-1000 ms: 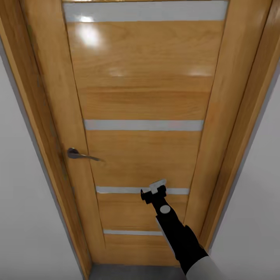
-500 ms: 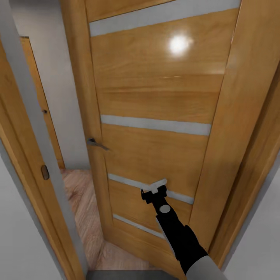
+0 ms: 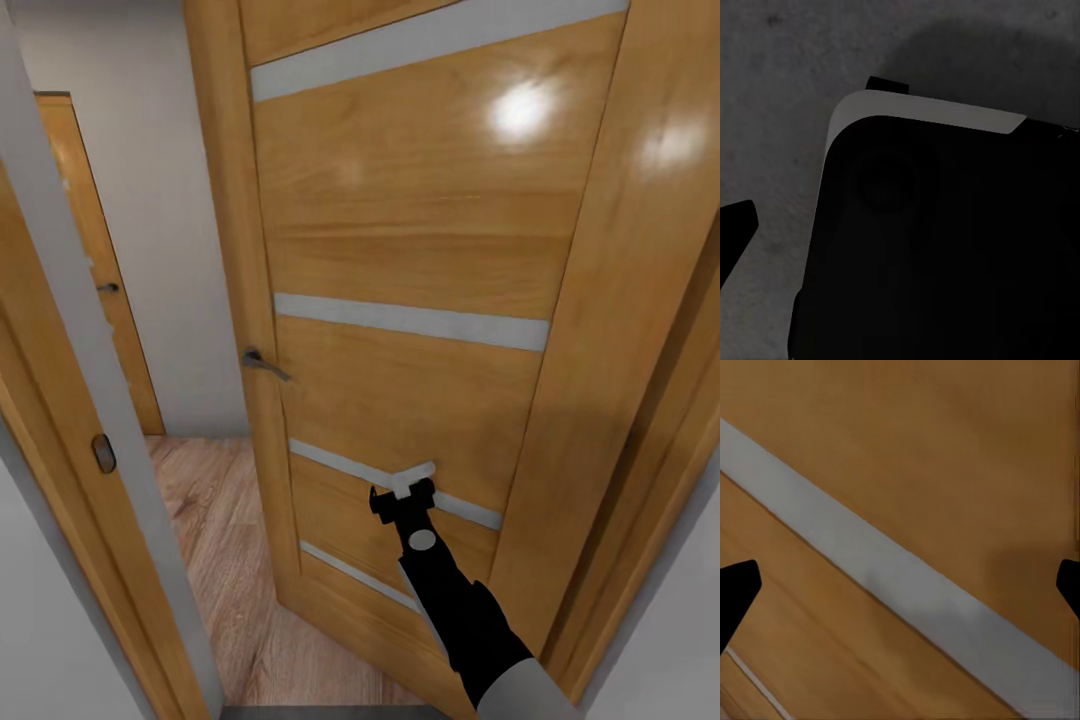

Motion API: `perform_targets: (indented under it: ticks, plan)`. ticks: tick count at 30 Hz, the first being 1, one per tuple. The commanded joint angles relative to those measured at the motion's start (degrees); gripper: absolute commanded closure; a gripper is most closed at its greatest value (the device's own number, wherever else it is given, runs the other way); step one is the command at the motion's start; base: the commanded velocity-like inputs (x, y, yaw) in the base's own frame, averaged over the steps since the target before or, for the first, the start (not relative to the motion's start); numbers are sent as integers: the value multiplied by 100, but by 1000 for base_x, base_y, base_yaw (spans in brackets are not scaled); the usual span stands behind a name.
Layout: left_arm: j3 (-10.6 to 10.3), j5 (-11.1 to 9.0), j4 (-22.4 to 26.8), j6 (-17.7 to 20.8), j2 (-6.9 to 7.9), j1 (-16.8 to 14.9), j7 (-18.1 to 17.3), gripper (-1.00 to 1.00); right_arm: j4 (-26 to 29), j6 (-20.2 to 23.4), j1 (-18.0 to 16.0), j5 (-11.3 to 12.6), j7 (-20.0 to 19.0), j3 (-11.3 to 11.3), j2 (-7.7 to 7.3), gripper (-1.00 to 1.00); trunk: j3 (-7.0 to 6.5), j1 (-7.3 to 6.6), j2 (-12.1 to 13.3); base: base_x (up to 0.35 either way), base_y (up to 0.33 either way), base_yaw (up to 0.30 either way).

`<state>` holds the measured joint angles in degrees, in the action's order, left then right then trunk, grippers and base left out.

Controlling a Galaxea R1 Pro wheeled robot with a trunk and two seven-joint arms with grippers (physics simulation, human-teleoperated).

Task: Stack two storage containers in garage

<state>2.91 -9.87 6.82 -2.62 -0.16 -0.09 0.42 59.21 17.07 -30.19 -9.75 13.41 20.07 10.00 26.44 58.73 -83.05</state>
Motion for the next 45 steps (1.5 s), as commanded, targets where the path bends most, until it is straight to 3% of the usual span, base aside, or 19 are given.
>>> perform_targets:
  ticks: [1, 5, 8, 18, 30, 38, 45]
  plan:
    - [26, -15, 4, -10, -2, 1, 2, -100, -7, 80, -5, -132, 66, -63, 0, -100, 5, 0, -3, 0, 0, 0]
    - [27, -15, 4, -10, -2, 1, 2, -100, -34, 392, -145, -134, 107, -71, 0, -100, 5, 0, -3, 0, 0, 0]
    - [28, -15, 4, -10, -2, 1, 2, -100, -156, 568, -468, -122, 121, -69, 0, -100, 5, 0, -3, 0, 0, 0]
    - [28, -15, 4, -10, -2, 1, 2, -100, -2136, 529, -2190, -84, 146, -63, 0, -100, 5, 0, -3, 0, 0, 0]
    - [31, -15, 4, -10, -2, 3, 2, -100, -2531, 576, -2763, -95, 124, -16, 0, -100, 5, 0, -3, 0, 0, 0]
    - [33, -15, 4, -10, -2, 1, 2, -100, -2555, 521, -2824, -87, 63, 246, 0, -100, 5, 0, -3, 0, 0, 0]
    - [34, -15, 4, -10, -2, 1, 2, -100, -2555, 517, -2826, -81, -40, 266, 0, -100, 5, 0, -3, 0, 0, 0]
